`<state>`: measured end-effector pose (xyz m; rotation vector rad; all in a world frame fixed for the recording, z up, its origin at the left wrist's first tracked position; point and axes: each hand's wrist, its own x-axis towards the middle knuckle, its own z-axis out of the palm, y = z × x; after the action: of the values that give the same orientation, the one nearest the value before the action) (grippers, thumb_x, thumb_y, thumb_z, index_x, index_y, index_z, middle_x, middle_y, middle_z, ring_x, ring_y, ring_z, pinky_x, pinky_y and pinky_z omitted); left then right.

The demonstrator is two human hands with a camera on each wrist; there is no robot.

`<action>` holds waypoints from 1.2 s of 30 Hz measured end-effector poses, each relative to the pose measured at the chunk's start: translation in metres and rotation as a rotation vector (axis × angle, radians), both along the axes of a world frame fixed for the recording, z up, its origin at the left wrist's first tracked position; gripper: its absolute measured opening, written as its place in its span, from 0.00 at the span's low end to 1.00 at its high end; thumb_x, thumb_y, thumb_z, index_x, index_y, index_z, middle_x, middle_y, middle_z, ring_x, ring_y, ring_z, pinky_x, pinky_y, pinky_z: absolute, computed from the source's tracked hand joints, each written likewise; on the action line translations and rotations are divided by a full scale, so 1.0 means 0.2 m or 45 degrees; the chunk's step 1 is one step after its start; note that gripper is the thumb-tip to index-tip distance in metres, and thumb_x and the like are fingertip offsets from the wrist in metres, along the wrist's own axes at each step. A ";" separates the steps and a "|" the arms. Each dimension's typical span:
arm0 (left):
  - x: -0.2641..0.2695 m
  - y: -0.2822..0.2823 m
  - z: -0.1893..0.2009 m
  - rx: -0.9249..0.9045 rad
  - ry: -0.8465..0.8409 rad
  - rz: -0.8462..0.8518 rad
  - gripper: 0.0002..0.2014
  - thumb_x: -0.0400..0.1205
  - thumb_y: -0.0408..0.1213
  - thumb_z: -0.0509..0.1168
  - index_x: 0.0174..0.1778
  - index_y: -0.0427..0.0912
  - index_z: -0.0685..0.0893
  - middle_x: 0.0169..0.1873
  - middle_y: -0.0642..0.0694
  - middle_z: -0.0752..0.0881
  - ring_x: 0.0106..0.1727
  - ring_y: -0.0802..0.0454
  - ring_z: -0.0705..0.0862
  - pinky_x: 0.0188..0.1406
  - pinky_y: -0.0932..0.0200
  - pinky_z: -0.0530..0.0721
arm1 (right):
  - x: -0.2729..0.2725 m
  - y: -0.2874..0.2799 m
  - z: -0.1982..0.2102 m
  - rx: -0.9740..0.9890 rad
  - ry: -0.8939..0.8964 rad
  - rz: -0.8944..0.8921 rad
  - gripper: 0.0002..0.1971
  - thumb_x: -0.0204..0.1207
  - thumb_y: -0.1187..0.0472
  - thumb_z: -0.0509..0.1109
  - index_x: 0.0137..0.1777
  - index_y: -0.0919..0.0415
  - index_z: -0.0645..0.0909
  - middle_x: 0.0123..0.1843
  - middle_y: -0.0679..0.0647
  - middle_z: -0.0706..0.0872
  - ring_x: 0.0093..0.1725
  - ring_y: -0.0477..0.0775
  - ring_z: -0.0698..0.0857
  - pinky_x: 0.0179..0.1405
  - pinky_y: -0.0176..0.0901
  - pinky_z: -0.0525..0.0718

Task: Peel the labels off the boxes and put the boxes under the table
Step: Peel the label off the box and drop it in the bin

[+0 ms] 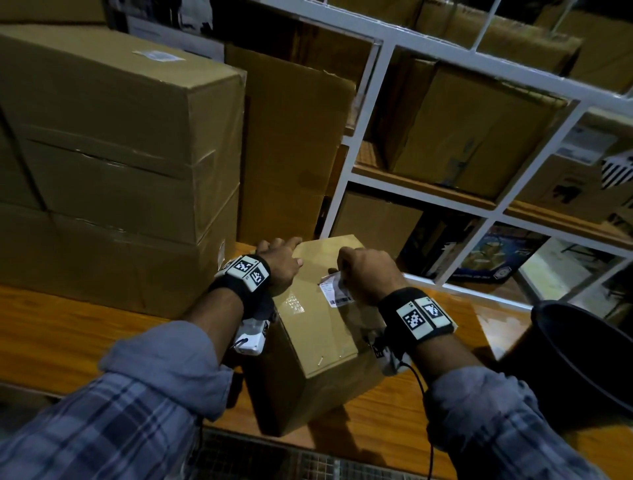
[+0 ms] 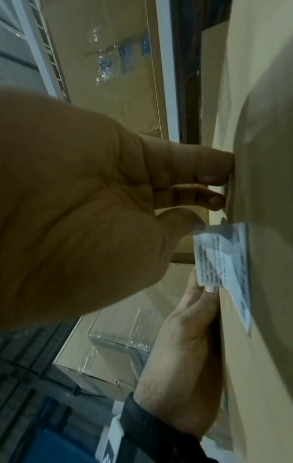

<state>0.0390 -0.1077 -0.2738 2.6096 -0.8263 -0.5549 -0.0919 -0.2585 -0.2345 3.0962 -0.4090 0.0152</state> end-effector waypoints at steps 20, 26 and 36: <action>0.03 0.00 -0.03 0.015 -0.019 -0.016 0.30 0.93 0.52 0.55 0.91 0.60 0.52 0.87 0.41 0.60 0.87 0.31 0.56 0.84 0.32 0.58 | -0.03 0.01 0.01 0.017 -0.041 -0.011 0.09 0.84 0.53 0.74 0.59 0.55 0.83 0.51 0.53 0.88 0.50 0.55 0.87 0.56 0.55 0.91; 0.03 -0.01 -0.03 -0.001 -0.018 -0.005 0.30 0.92 0.52 0.55 0.90 0.60 0.53 0.87 0.40 0.61 0.86 0.31 0.58 0.84 0.30 0.60 | -0.05 0.01 0.03 0.025 -0.006 0.000 0.10 0.85 0.54 0.73 0.62 0.55 0.82 0.54 0.54 0.89 0.53 0.55 0.87 0.56 0.52 0.90; 0.03 -0.01 -0.04 -0.004 -0.027 0.000 0.30 0.92 0.52 0.56 0.90 0.60 0.54 0.87 0.40 0.62 0.86 0.31 0.58 0.84 0.31 0.59 | -0.04 0.00 0.01 -0.004 -0.014 -0.023 0.09 0.84 0.56 0.74 0.61 0.55 0.81 0.53 0.55 0.89 0.52 0.58 0.88 0.55 0.57 0.90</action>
<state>0.0457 -0.1099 -0.2818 2.6172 -0.8327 -0.5260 -0.0991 -0.2593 -0.2321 3.0904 -0.4371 0.0323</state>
